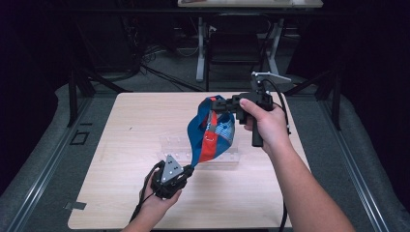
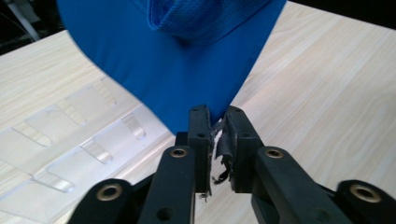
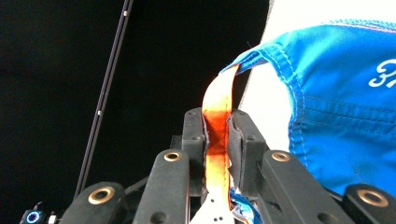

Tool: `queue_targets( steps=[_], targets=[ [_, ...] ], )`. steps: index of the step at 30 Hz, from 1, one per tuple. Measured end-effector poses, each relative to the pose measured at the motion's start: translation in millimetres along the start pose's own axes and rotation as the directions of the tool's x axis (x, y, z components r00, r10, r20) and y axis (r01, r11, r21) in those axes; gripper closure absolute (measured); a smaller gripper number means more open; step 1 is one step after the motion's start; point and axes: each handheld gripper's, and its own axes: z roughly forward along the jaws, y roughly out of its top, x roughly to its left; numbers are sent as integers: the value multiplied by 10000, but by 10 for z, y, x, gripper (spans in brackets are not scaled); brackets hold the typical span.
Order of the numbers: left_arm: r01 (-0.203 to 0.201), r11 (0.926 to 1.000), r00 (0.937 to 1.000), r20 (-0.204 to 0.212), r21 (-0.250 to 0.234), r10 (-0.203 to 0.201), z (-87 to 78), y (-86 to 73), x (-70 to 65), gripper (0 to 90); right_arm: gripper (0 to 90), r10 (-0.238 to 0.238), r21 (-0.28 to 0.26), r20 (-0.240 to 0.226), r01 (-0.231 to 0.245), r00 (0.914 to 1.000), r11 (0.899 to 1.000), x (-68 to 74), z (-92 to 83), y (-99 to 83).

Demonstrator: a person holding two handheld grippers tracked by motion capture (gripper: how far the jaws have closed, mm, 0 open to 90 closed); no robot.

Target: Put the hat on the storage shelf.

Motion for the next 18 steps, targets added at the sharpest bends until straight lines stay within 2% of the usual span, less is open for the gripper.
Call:
queue_targets(
  steps=[9,11,13,14,18],
  targets=[
    [-297,9996,9994,-154,36,297,36,9,16,875,778,-43,33,8,43,10000,10000,-2,27,0],
    [-210,9998,9998,-69,-22,210,55,13,25,876,778,-12,10,-3,12,10000,10000,-9,31,1],
    [-246,9997,9996,-103,3,246,70,19,44,877,778,-4,-41,-7,4,10000,10000,-21,37,1],
    [-105,9999,9998,-151,-55,104,91,23,65,877,778,-7,13,32,7,10000,10000,-39,37,8],
    [-27,10000,9998,-180,-66,25,120,26,98,878,778,61,-27,87,-61,9999,10000,-75,37,17]
  ],
)
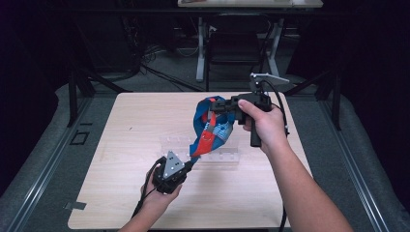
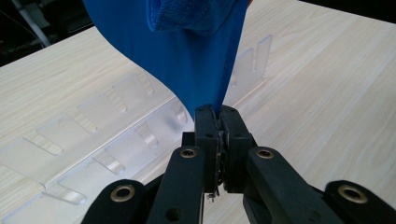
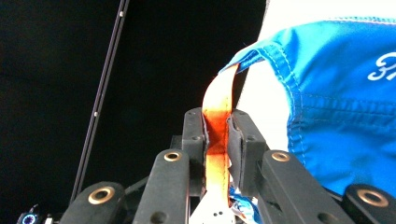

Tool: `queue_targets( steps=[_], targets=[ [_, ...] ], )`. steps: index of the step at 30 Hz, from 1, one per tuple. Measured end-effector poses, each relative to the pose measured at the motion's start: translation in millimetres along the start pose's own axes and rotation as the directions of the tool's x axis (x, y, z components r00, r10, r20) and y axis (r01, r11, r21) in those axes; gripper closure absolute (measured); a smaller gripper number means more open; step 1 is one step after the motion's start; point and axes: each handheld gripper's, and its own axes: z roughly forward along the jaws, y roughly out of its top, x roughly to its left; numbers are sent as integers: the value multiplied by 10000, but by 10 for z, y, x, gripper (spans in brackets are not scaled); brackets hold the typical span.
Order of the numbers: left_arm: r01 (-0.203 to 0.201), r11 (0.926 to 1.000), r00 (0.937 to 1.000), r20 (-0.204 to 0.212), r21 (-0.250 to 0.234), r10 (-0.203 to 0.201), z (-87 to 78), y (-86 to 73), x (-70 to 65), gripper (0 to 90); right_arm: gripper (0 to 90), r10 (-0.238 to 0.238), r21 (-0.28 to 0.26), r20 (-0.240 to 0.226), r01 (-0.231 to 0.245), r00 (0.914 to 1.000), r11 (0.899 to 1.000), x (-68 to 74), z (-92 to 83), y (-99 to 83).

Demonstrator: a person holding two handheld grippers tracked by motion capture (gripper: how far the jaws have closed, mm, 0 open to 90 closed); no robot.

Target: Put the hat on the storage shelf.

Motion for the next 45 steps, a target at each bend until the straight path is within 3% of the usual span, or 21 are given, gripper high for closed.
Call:
queue_targets(
  steps=[14,22,27,30,35,45],
  targets=[
    [48,9996,10000,-40,264,-47,86,-50,76,880,778,392,-108,265,-390,9989,9992,-218,22,1],
    [212,9997,9998,-1,129,-212,84,-81,97,882,777,430,-91,570,-426,9974,9991,-342,71,-22],
    [88,9996,9999,-148,253,-84,96,-100,119,882,777,515,-124,626,-509,9967,9986,-423,96,-37],
    [282,9992,9996,-90,285,-279,117,-128,152,882,776,545,-114,728,-538,9959,9985,-457,99,-38],
    [138,9994,9998,-142,321,-133,147,-152,127,883,771,598,-129,870,-589,9944,9982,-514,111,-39],
    [437,9977,9990,-43,515,-436,205,-238,160,882,681,468,-274,1227,-438,9913,9987,-590,28,-63]
  ],
)
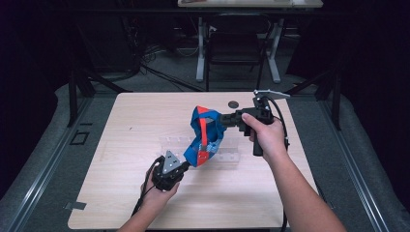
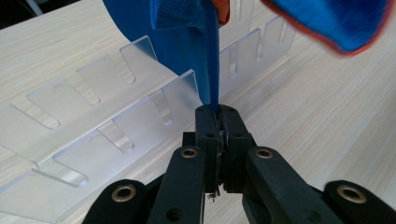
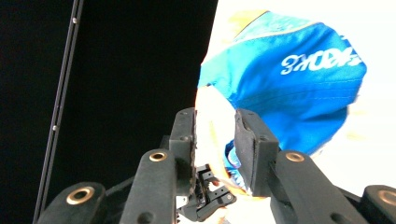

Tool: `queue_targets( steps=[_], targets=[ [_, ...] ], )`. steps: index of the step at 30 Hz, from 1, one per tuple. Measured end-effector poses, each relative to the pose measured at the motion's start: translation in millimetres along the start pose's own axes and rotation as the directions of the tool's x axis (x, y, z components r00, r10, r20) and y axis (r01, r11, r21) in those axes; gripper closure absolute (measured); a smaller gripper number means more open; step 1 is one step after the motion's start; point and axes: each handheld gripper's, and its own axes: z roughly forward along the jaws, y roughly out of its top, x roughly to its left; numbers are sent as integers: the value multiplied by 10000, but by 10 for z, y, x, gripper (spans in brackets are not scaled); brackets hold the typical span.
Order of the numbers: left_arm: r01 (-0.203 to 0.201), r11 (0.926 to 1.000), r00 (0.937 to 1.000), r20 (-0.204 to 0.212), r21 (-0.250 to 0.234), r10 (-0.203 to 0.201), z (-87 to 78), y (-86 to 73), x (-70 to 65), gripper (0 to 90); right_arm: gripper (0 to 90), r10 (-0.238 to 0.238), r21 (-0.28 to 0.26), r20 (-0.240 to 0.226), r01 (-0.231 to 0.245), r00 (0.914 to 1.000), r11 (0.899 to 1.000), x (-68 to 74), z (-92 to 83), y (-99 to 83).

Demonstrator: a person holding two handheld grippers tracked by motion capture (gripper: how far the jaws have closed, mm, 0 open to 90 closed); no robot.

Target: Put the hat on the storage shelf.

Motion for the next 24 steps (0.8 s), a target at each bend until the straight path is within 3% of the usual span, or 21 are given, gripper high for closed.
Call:
queue_targets(
  steps=[16,24],
  targets=[
    [123,9999,9999,79,-8,-123,19,-41,26,879,647,-36,-157,32,37,10000,9999,-111,-104,-56],
    [298,9995,9996,20,-78,-298,-32,-47,68,835,646,-90,-187,49,91,9999,9998,-134,-130,-80]
  ],
)
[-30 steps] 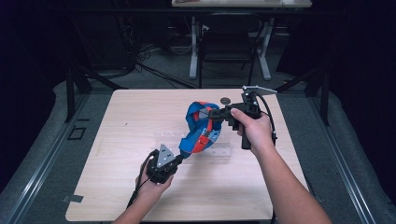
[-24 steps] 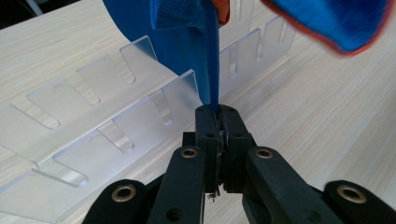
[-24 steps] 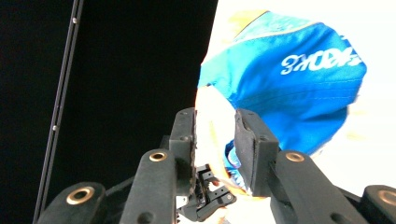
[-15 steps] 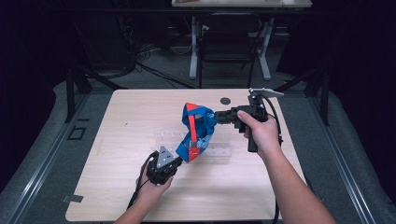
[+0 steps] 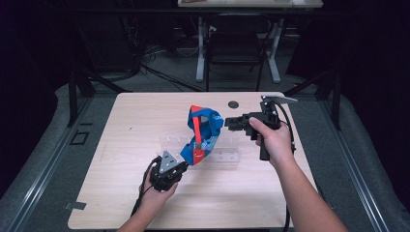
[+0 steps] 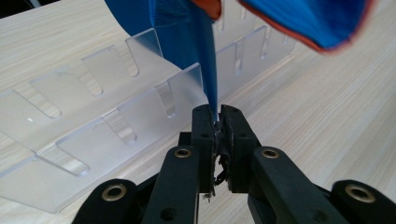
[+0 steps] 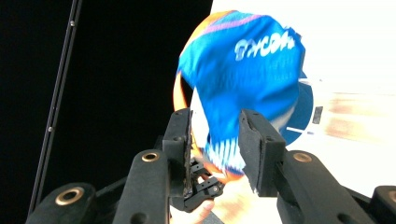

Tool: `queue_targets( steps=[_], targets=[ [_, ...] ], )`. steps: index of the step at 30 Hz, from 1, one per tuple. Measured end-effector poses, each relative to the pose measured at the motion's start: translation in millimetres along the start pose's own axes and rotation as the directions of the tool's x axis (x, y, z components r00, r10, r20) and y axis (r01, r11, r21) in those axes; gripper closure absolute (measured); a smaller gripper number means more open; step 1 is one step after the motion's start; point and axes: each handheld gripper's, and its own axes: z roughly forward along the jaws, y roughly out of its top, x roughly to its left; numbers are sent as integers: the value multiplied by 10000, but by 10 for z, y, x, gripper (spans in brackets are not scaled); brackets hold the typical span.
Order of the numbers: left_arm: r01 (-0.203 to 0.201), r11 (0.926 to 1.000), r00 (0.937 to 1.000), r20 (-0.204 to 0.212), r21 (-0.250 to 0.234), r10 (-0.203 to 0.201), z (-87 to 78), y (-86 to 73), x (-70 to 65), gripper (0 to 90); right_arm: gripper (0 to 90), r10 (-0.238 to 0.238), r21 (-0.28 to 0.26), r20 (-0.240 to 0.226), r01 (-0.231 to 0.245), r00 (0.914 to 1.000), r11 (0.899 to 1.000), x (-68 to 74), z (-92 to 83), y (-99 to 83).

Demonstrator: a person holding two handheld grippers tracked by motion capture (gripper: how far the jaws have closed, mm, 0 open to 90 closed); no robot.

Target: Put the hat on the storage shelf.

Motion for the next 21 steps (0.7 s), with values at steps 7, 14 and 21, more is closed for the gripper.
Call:
queue_targets(
  steps=[7,14,21],
  targets=[
    [9,10000,10000,-69,-35,-10,-43,-10,1,804,640,-70,17,172,70,9998,10000,-6,-29,-31],
    [100,9999,9999,-39,-62,-100,-104,-22,38,698,619,-124,-30,313,125,9994,9999,-45,-69,-59],
    [388,9992,9992,98,-61,-388,-206,-54,118,581,614,-294,-36,732,298,9969,9995,-93,-142,-128]
  ],
)
